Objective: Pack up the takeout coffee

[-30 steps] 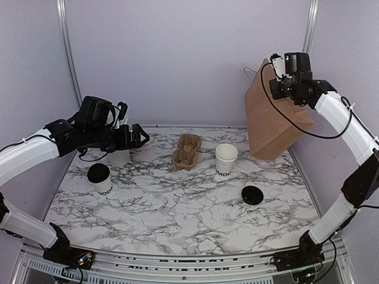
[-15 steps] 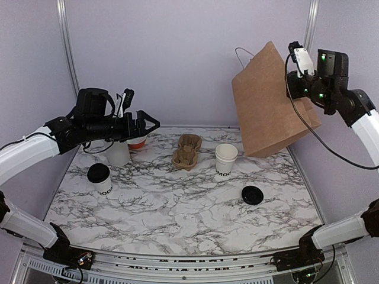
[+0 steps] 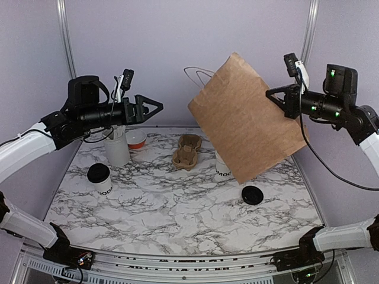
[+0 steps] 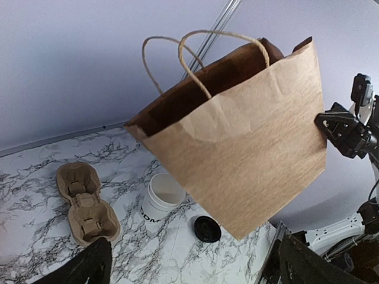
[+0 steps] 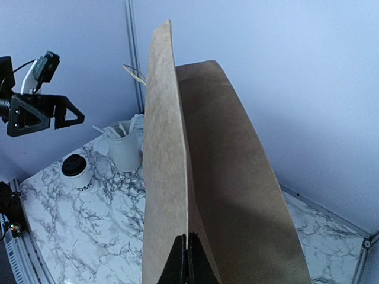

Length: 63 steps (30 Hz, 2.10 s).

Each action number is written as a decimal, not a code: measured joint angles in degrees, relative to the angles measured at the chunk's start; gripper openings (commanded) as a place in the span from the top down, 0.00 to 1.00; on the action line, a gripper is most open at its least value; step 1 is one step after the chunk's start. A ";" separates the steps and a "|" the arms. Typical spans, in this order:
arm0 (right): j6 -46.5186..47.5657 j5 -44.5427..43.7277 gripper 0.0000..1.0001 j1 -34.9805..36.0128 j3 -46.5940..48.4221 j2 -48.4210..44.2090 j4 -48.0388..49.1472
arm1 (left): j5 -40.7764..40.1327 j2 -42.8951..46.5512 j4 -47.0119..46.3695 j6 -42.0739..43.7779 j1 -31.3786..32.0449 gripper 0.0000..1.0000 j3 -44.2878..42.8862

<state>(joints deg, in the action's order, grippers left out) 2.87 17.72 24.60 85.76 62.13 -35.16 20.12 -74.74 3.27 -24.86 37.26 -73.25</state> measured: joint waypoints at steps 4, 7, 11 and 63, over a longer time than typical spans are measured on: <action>-1.31 8.04 1.00 0.02 -4.44 0.04 1.66 | -0.48 1.42 0.02 2.03 -0.28 0.01 -0.13; -1.95 13.77 1.00 0.04 -6.58 0.07 3.02 | -1.51 3.26 -0.02 2.89 -1.64 0.01 -0.02; -2.97 20.61 1.00 0.07 -8.17 0.07 5.22 | -2.84 8.44 -1.01 3.26 -6.05 0.01 2.84; -7.82 36.59 0.43 1.29 -11.15 2.08 10.78 | 34.40 4.76 0.90 5.51 -13.90 1.00 2.27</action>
<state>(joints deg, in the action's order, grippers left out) -4.95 54.30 25.89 74.61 64.20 -24.38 54.52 -69.97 4.16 -19.35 23.35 -70.98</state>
